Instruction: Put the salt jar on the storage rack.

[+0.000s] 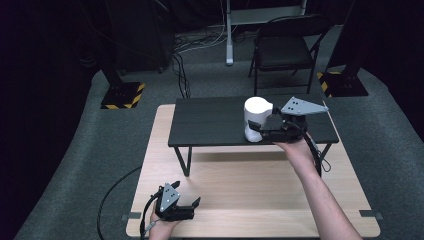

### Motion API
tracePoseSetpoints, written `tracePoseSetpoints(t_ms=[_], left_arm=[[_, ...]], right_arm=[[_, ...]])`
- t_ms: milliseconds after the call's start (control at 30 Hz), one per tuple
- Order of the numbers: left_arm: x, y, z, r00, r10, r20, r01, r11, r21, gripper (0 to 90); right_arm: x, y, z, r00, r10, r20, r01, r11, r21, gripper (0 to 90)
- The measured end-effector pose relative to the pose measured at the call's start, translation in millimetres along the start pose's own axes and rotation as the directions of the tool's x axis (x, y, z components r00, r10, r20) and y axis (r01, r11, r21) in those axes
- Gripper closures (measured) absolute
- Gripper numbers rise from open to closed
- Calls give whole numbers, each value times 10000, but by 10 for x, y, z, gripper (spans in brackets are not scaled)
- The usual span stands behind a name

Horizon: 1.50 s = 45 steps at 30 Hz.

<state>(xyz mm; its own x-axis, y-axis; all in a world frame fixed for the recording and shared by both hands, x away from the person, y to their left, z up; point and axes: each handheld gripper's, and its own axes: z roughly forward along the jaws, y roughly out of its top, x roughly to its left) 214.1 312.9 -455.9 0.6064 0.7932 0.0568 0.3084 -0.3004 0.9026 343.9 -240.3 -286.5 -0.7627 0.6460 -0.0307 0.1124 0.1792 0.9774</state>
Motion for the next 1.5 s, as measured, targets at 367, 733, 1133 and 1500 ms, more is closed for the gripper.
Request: tracePoseSetpoints(t_ms=[367,733,1133,1500], left_arm=[[-15,0,4,10000,-4,-14,4,10000,18,65],[-24,6,10,10000,28,-19,-28,10000,68,65],[-29,8,11,10000,37,-36,-37,10000,93,65],[-19,28,22,9999,109,1,-109,9997,219,65]], right_arm=[[64,-516,-286,9995,-311,-34,311,9994,-171,87],[156,-1412,-794,9950,-918,-396,908,9955,-266,43],[199,-2134,-1161,9978,-413,518,386,9979,516,28],[237,-2305,-1155,9964,-405,740,302,9904,1352,20]])
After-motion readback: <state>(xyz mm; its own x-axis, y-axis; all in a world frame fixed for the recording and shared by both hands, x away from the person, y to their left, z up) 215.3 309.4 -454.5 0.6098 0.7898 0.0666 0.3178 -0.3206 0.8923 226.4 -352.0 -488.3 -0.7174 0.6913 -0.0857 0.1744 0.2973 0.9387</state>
